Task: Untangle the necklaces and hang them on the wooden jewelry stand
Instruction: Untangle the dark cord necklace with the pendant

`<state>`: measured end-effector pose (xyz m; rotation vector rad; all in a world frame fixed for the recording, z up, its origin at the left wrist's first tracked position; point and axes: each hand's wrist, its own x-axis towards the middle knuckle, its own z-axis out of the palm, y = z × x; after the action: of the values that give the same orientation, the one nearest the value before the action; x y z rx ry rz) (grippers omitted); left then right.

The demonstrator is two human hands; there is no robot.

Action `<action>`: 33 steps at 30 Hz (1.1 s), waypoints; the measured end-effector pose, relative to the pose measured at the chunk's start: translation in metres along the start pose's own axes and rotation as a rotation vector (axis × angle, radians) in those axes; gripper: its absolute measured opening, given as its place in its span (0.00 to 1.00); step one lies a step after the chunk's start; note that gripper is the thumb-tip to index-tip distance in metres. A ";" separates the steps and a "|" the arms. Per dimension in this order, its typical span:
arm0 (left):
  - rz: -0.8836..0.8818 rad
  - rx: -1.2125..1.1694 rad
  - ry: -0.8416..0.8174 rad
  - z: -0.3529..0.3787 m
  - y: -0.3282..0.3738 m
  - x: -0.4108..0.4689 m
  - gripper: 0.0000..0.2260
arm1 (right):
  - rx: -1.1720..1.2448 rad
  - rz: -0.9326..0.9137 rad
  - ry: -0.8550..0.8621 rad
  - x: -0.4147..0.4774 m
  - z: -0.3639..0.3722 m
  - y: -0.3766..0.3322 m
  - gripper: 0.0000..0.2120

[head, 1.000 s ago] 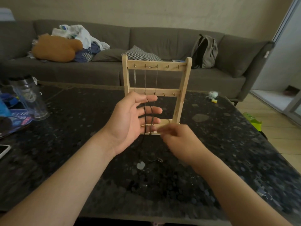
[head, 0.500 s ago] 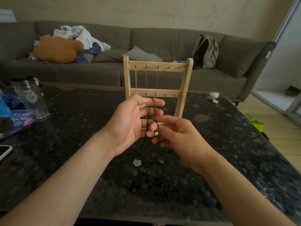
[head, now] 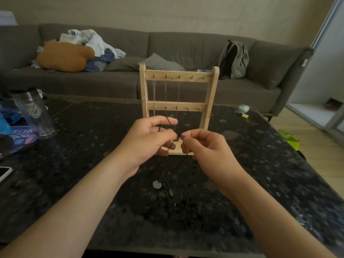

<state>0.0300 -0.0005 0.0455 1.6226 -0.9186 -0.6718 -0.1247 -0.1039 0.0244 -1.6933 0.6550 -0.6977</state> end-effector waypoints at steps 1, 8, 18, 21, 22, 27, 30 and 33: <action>0.013 0.013 -0.009 0.000 0.000 -0.001 0.14 | 0.005 -0.001 0.003 -0.001 0.000 0.000 0.07; 0.108 0.029 0.010 0.000 -0.003 0.000 0.16 | 0.057 -0.022 0.003 -0.002 -0.001 -0.001 0.05; 0.155 0.090 -0.017 0.005 -0.009 0.001 0.18 | -0.301 -0.255 0.126 -0.003 0.000 0.002 0.04; 0.127 0.118 -0.026 0.004 -0.008 0.002 0.18 | -0.366 -0.280 0.168 -0.003 0.002 0.002 0.04; 0.118 0.124 -0.027 0.004 -0.008 0.002 0.18 | -0.390 -0.288 0.183 -0.003 0.002 0.002 0.05; 0.167 0.218 0.020 0.004 -0.011 0.003 0.22 | -0.408 -0.217 0.225 0.000 0.001 0.003 0.04; 0.228 0.273 0.082 0.004 -0.015 0.005 0.20 | -0.332 -0.131 0.249 0.001 0.000 0.002 0.05; 0.272 0.337 0.178 0.004 -0.017 0.006 0.15 | -0.141 -0.019 0.243 0.001 -0.001 0.002 0.07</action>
<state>0.0343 -0.0059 0.0282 1.7736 -1.1379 -0.1866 -0.1246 -0.1055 0.0231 -1.7603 0.8761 -0.8981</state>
